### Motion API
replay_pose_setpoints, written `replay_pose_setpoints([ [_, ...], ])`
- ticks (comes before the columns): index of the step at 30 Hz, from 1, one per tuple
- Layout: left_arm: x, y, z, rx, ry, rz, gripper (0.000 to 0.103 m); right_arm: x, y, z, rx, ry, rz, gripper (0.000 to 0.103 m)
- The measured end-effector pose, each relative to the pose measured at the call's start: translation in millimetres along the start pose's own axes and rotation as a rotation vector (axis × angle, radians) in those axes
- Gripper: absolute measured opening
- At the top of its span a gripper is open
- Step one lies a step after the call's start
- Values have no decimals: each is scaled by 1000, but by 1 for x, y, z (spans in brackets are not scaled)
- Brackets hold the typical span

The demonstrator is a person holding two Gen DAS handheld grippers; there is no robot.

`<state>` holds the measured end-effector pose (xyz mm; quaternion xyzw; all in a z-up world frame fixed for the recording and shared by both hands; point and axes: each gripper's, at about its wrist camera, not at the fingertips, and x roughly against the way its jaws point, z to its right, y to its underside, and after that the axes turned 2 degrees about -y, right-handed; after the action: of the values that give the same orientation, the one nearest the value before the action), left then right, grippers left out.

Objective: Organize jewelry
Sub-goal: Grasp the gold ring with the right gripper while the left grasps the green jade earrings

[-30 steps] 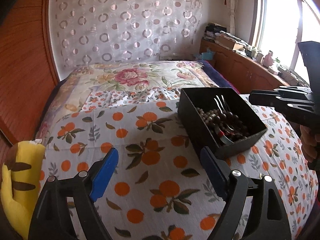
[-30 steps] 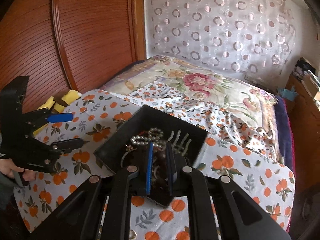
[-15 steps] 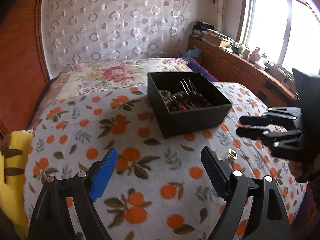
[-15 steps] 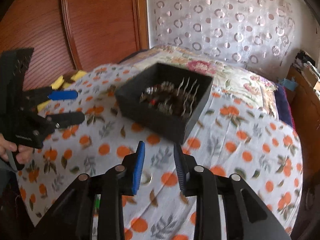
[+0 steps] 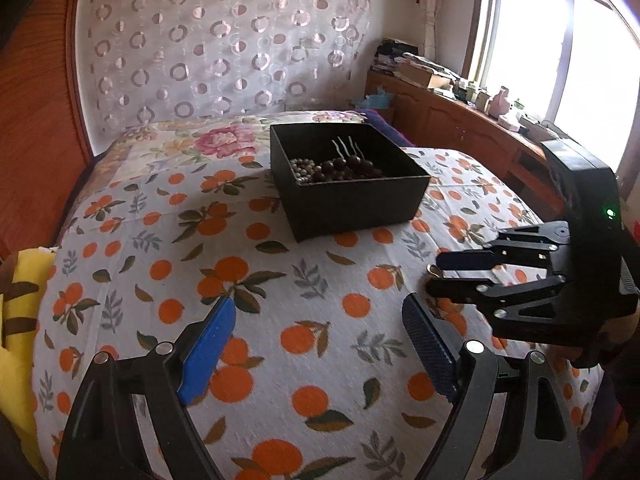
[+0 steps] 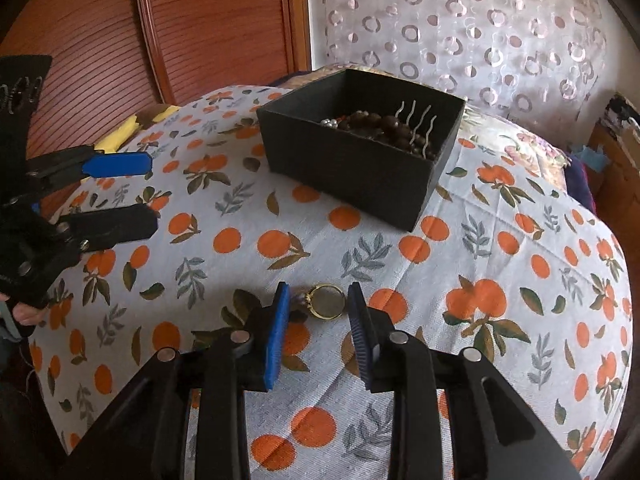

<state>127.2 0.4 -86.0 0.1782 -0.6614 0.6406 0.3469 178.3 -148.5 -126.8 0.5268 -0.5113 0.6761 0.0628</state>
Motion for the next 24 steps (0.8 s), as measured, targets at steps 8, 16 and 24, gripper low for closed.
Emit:
replay_pose_setpoints([
  [8, 5, 7, 13, -15, 2, -9, 82, 1, -1, -9, 51, 41, -17, 28],
  [16, 0, 15, 38, -62, 28, -41, 82, 37, 15, 4, 9, 59, 31, 28],
  [24, -10, 20, 77, -166, 87, -84, 80, 67, 32, 23, -30, 80, 59, 28],
])
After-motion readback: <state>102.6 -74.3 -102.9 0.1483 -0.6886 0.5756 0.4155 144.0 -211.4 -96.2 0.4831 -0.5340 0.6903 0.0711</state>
